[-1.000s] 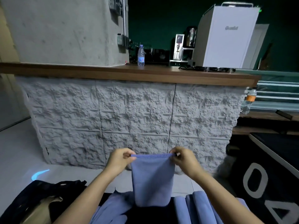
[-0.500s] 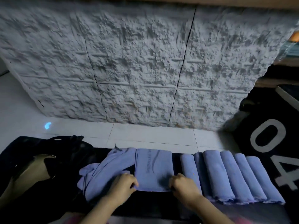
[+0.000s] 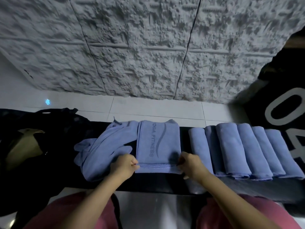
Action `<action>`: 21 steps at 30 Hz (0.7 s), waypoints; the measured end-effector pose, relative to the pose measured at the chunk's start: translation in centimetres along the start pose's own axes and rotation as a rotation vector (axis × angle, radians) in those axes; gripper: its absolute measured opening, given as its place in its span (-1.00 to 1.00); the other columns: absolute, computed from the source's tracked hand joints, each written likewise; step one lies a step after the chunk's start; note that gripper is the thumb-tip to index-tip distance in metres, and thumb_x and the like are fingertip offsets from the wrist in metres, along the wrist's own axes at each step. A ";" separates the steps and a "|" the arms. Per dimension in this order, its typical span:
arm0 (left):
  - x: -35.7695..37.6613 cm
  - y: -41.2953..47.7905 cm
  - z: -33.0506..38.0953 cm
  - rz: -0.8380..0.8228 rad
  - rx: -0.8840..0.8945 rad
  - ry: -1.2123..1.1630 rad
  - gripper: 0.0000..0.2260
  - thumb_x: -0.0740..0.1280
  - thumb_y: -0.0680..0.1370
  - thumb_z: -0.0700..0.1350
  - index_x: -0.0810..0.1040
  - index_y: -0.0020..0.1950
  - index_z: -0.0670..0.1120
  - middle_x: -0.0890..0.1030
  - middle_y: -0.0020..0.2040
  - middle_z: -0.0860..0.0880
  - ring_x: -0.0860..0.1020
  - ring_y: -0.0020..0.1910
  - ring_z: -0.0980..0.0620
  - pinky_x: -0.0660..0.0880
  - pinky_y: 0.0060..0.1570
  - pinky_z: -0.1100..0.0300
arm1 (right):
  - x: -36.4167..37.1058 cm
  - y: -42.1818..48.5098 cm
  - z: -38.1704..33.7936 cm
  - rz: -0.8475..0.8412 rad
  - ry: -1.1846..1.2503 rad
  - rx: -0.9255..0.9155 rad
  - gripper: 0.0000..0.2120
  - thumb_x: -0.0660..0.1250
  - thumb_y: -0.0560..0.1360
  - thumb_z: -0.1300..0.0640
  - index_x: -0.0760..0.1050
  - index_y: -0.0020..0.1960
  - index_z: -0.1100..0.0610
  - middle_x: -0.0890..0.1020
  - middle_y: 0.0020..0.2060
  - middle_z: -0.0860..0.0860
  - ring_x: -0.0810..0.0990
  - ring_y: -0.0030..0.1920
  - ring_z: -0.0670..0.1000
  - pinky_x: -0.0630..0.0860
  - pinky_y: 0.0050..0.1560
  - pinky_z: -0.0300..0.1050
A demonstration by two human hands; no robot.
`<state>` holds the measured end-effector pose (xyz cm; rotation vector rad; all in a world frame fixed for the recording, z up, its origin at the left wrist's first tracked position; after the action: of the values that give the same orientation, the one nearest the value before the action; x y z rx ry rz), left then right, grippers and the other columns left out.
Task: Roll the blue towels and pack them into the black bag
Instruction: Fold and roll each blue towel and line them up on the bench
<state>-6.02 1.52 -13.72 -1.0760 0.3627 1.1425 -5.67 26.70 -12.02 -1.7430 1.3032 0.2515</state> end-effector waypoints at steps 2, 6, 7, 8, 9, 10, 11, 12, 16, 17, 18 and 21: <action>0.3 -0.3 0.5 0.067 0.004 0.049 -0.96 0.37 0.49 -0.03 0.57 -0.15 0.03 0.61 -0.19 0.08 0.60 -0.11 0.05 0.54 -0.07 0.16 | 0.2 0.1 0.1 0.041 -0.097 -0.045 -0.91 0.32 0.45 0.28 0.40 -0.13 0.19 0.58 -0.16 0.20 0.61 -0.21 0.21 0.59 -0.32 0.06; 0.3 -0.6 1.1 0.328 0.261 0.235 -0.84 0.47 0.38 -0.10 0.49 -0.21 0.01 0.51 -0.16 0.09 0.51 -0.07 0.00 0.41 -0.11 0.13 | 1.0 -0.6 -0.2 0.286 -0.555 -0.314 -0.86 0.35 0.44 0.19 0.40 -0.07 0.09 0.48 -0.08 0.02 0.52 -0.20 0.12 0.29 -0.39 -0.07; 0.5 -0.6 1.2 0.337 0.366 0.292 -0.78 0.53 0.30 -0.16 0.49 -0.27 0.02 0.49 -0.21 0.10 0.51 -0.12 0.00 0.41 -0.16 0.14 | 1.4 -0.8 -0.3 0.321 -0.648 -0.407 -0.77 0.44 0.34 0.21 0.41 -0.12 0.07 0.47 -0.15 -0.02 0.50 -0.26 0.08 0.21 -0.50 -0.09; 0.6 -0.8 1.3 0.338 0.464 0.359 -0.72 0.58 0.20 -0.20 0.49 -0.34 0.02 0.48 -0.27 0.11 0.51 -0.20 0.01 0.43 -0.24 0.14 | 1.8 -1.1 -0.4 0.295 -0.730 -0.460 -0.67 0.53 0.19 0.24 0.42 -0.21 0.05 0.46 -0.23 -0.05 0.49 -0.32 0.03 0.13 -0.58 -0.13; 0.6 -1.0 1.3 0.350 0.540 0.436 -0.68 0.61 0.12 -0.22 0.50 -0.40 0.03 0.48 -0.33 0.12 0.51 -0.28 0.02 0.44 -0.31 0.17 | 2.1 -1.3 -0.1 0.282 -0.783 -0.484 -0.60 0.58 0.05 0.26 0.42 -0.27 0.03 0.46 -0.30 -0.08 0.47 -0.35 0.00 0.09 -0.62 -0.17; 0.7 -1.1 1.2 0.356 0.580 0.490 -0.67 0.62 0.08 -0.22 0.50 -0.43 0.03 0.47 -0.37 0.12 0.49 -0.33 0.04 0.42 -0.35 0.20 | 2.3 -1.3 0.2 0.290 -0.804 -0.500 -0.57 0.59 -0.02 0.27 0.43 -0.30 0.02 0.46 -0.32 -0.10 0.47 -0.35 -0.01 0.09 -0.64 -0.19; 0.7 -1.2 1.0 0.360 0.610 0.518 -0.68 0.63 0.08 -0.20 0.52 -0.44 0.04 0.47 -0.38 0.13 0.48 -0.34 0.05 0.40 -0.36 0.21 | 2.5 -1.4 0.6 0.299 -0.809 -0.514 -0.58 0.60 -0.03 0.26 0.46 -0.31 0.02 0.47 -0.33 -0.10 0.48 -0.34 -0.01 0.11 -0.64 -0.21; 0.7 -1.2 0.7 0.361 0.637 0.521 -0.71 0.63 0.10 -0.16 0.54 -0.42 0.05 0.48 -0.37 0.13 0.46 -0.33 0.06 0.39 -0.34 0.21 | 2.4 -1.6 0.8 0.305 -0.800 -0.534 -0.62 0.59 0.01 0.23 0.48 -0.30 0.03 0.49 -0.33 -0.10 0.49 -0.33 -0.01 0.14 -0.64 -0.21; 0.5 -2.0 -0.3 0.317 0.686 0.463 -0.66 0.64 0.10 -0.02 0.64 -0.20 0.02 0.55 -0.20 0.14 0.52 -0.21 0.08 0.50 -0.28 0.21 | 2.3 -2.6 1.4 0.356 -0.782 -0.620 -0.70 0.53 0.12 0.12 0.53 -0.20 0.05 0.52 -0.23 -0.11 0.49 -0.27 -0.01 0.31 -0.66 -0.17; 0.6 -2.2 -0.3 0.307 0.681 0.450 -0.64 0.64 0.10 -0.07 0.62 -0.18 0.00 0.55 -0.17 0.14 0.53 -0.19 0.07 0.52 -0.28 0.19 | 2.4 -2.7 1.5 0.359 -0.780 -0.619 -0.67 0.53 0.11 0.13 0.53 -0.17 0.05 0.52 -0.21 -0.11 0.49 -0.27 -0.01 0.32 -0.66 -0.16; 0.7 -2.3 -0.2 0.308 0.676 0.440 -0.64 0.63 0.12 -0.14 0.60 -0.17 0.00 0.55 -0.15 0.14 0.53 -0.18 0.07 0.53 -0.29 0.18 | 2.4 -2.8 1.5 0.365 -0.777 -0.615 -0.64 0.54 0.09 0.15 0.54 -0.15 0.05 0.53 -0.20 -0.11 0.50 -0.27 -0.01 0.33 -0.67 -0.17; 0.9 -2.2 -0.3 0.335 0.642 0.380 -0.69 0.55 0.19 -0.28 0.56 -0.18 -0.01 0.56 -0.16 0.16 0.51 -0.20 0.09 0.52 -0.29 0.21 | 2.5 -2.7 1.5 0.367 -0.774 -0.574 -0.62 0.55 0.10 0.17 0.55 -0.13 0.04 0.54 -0.20 -0.11 0.52 -0.34 -0.03 0.31 -0.66 -0.19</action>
<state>-3.63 1.72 -13.45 -0.6615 1.1602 0.9961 -1.85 26.21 -12.98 -1.5577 0.9866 1.4694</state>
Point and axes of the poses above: each hand's wrist, its own y-axis towards the middle knuckle, its own x-axis out of the palm, z = x × y, the point moved 2 cm from there along y, towards the middle knuckle
